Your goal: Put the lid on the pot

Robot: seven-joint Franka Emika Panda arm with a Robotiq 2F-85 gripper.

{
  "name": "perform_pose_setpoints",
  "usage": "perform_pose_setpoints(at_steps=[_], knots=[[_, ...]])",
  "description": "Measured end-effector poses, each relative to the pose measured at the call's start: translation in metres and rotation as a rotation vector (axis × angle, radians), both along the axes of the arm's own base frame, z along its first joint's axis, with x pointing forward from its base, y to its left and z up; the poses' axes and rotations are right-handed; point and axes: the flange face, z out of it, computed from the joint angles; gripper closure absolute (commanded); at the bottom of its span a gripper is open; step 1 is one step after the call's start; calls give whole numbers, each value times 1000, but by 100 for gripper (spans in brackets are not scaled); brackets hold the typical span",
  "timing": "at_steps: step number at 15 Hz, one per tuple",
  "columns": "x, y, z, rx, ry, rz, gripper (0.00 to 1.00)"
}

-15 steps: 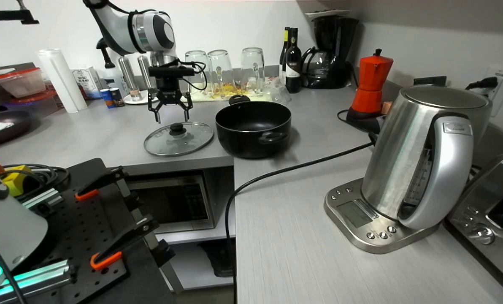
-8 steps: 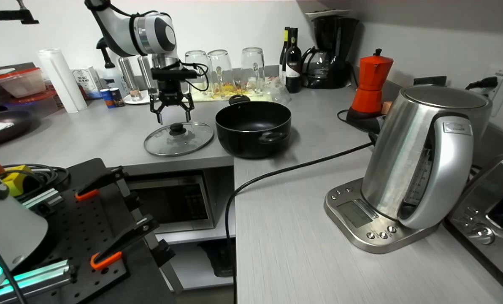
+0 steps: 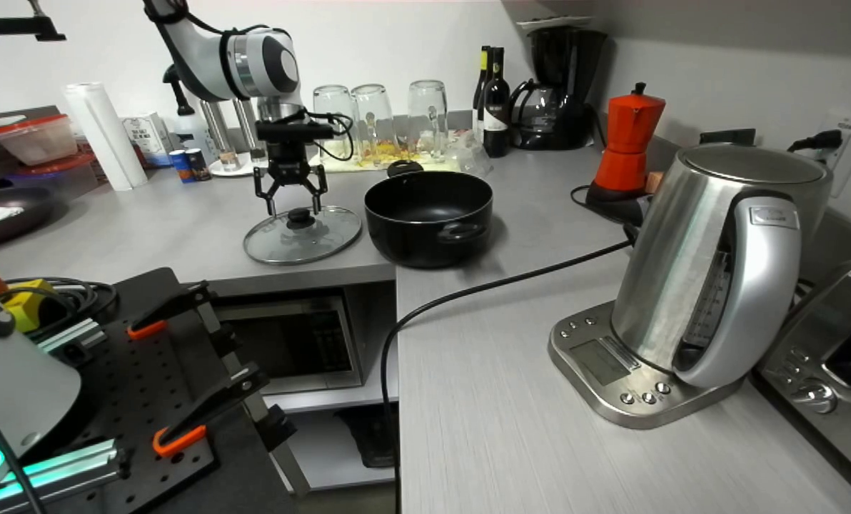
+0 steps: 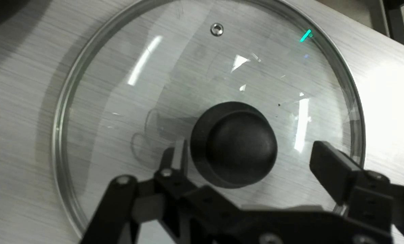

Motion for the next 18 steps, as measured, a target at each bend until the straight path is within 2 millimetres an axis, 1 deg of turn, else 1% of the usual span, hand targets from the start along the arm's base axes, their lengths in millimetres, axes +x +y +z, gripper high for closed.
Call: perform_pose_setpoints(at_steps=[1,2,3,4,5,6,13,15,18], knots=[[0,-1,-1,-1,1,0,47],[0,-1,-1,-1,-1,1,57],[0,-2,-1,-2,-3,1,64],[1,-3,-1,-3,-4,1,69],[2,-2,2,-2,-8,0,70],[2,-2,2,-1,-9,1,74],[3,0,5,9,-22,1,74],[3,4,11,10,-38,-3,74],[1,14,27,5,-76,-7,74]])
